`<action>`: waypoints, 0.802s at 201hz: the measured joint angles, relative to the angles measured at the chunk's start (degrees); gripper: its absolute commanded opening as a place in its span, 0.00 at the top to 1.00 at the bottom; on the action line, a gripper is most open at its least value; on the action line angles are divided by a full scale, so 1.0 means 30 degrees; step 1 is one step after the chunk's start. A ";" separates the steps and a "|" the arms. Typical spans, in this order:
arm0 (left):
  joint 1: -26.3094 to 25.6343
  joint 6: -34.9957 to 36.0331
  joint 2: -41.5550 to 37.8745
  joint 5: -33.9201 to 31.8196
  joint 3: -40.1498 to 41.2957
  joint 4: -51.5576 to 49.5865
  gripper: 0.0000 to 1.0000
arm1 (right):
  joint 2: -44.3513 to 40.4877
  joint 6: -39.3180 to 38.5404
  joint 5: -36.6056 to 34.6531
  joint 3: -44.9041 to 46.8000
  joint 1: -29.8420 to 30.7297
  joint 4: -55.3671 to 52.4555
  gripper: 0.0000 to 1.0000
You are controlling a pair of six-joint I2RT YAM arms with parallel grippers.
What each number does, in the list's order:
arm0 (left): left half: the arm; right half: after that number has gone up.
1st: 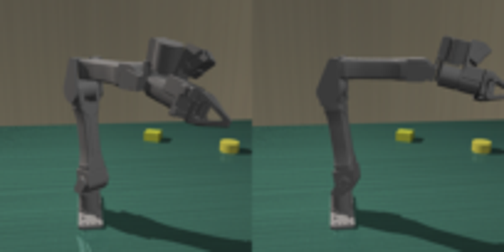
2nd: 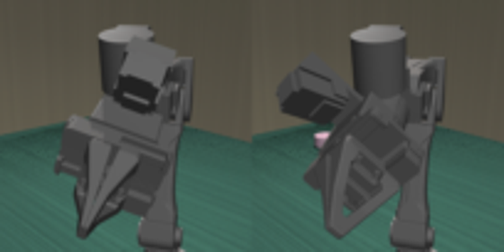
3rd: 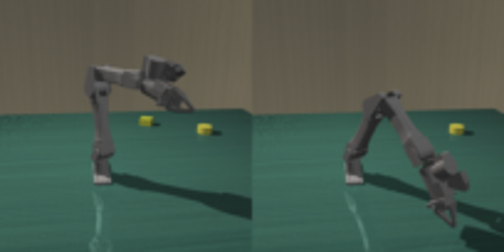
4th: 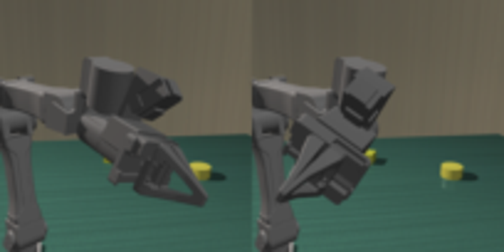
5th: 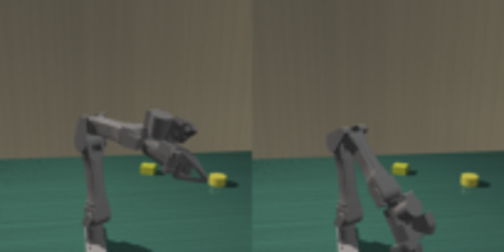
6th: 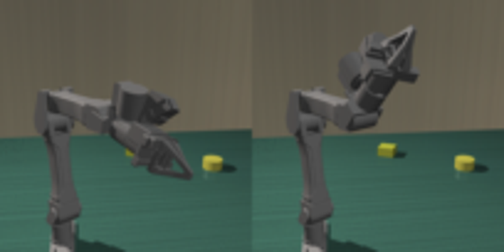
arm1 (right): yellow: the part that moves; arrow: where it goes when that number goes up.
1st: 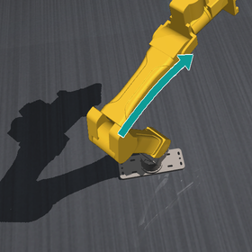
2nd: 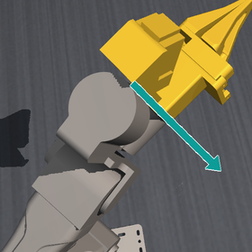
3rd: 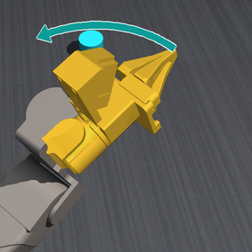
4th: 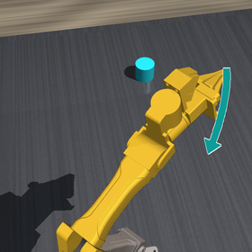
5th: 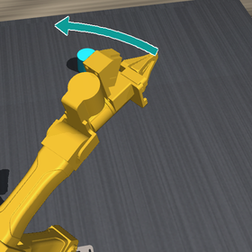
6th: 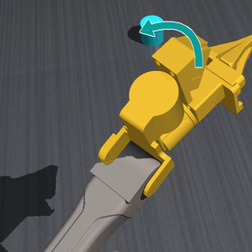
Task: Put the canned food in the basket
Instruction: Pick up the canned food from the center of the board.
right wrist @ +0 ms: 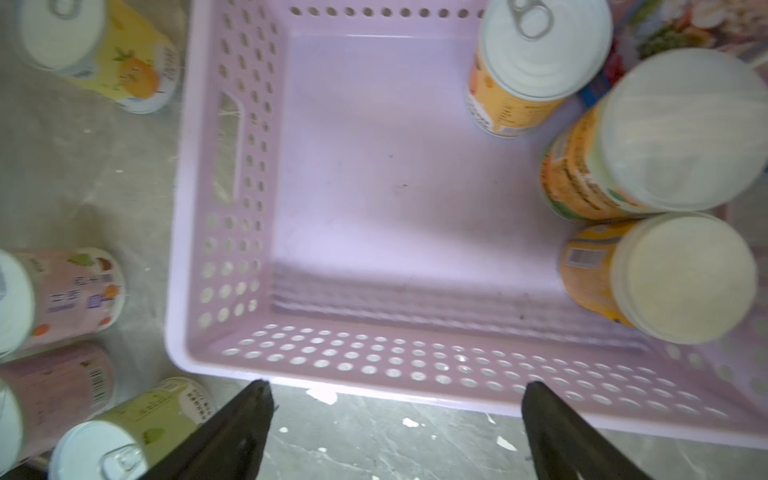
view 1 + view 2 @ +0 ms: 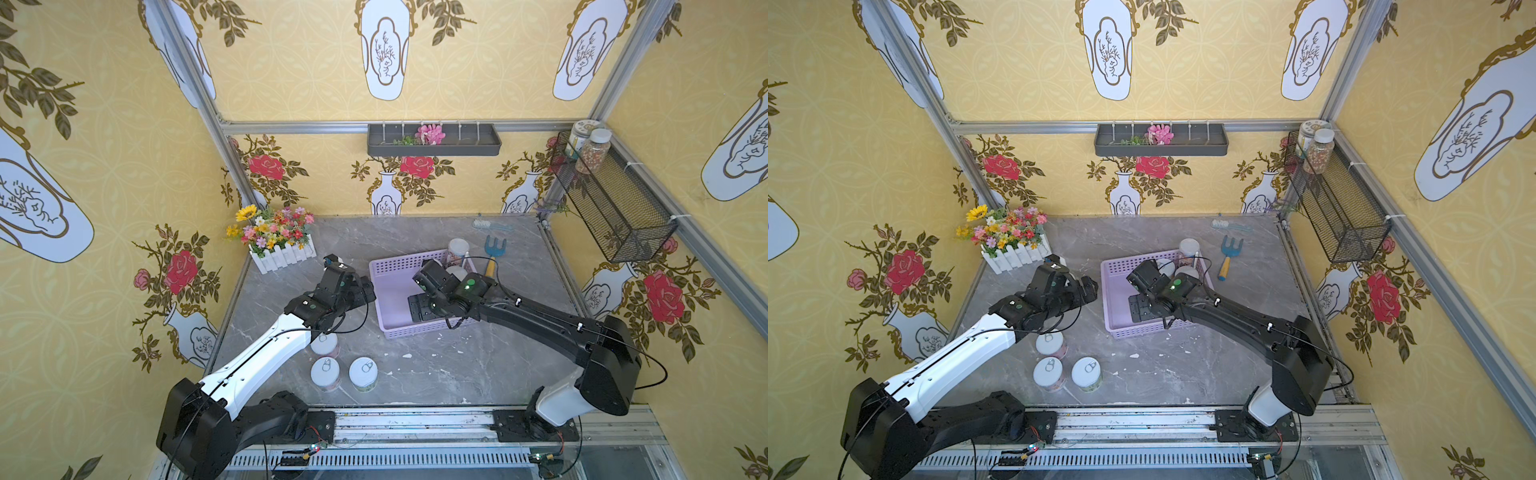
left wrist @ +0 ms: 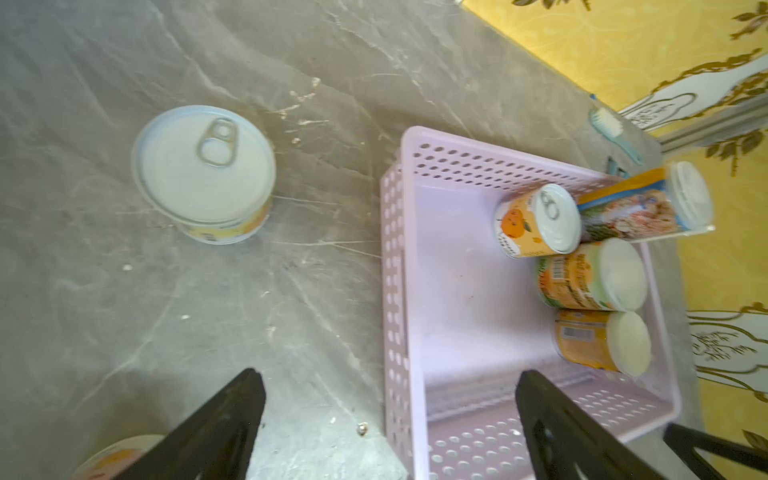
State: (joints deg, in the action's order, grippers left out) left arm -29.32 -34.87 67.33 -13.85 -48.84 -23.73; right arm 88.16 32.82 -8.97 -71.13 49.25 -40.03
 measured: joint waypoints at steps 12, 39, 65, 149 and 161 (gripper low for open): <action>0.0678 0.0313 0.0240 0.0124 -0.0117 -0.0284 0.00 | -0.0313 0.0226 0.0576 0.0481 0.0321 0.1064 0.03; 0.2514 0.1253 0.1282 0.0517 -0.0780 -0.0984 0.00 | -0.0831 0.0809 0.1581 0.1647 0.0714 0.3891 0.03; 0.3701 0.2215 0.2543 0.1282 -0.1421 -0.1290 0.00 | -0.0765 0.0954 0.2958 0.1872 0.0874 0.5697 0.03; 0.5566 0.4524 0.7461 0.1960 -0.4925 -0.2484 0.00 | 0.1523 -0.0350 0.7890 -0.1209 0.0087 0.4860 0.03; 0.5734 0.4728 0.8007 0.1945 -0.5319 -0.2812 0.00 | 0.1523 -0.0459 0.7992 -0.1341 -0.0124 0.4597 0.03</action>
State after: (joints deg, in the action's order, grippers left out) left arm -12.12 -20.69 91.35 -8.01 -64.79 -32.16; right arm 92.73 31.44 15.00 -75.16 48.88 -26.24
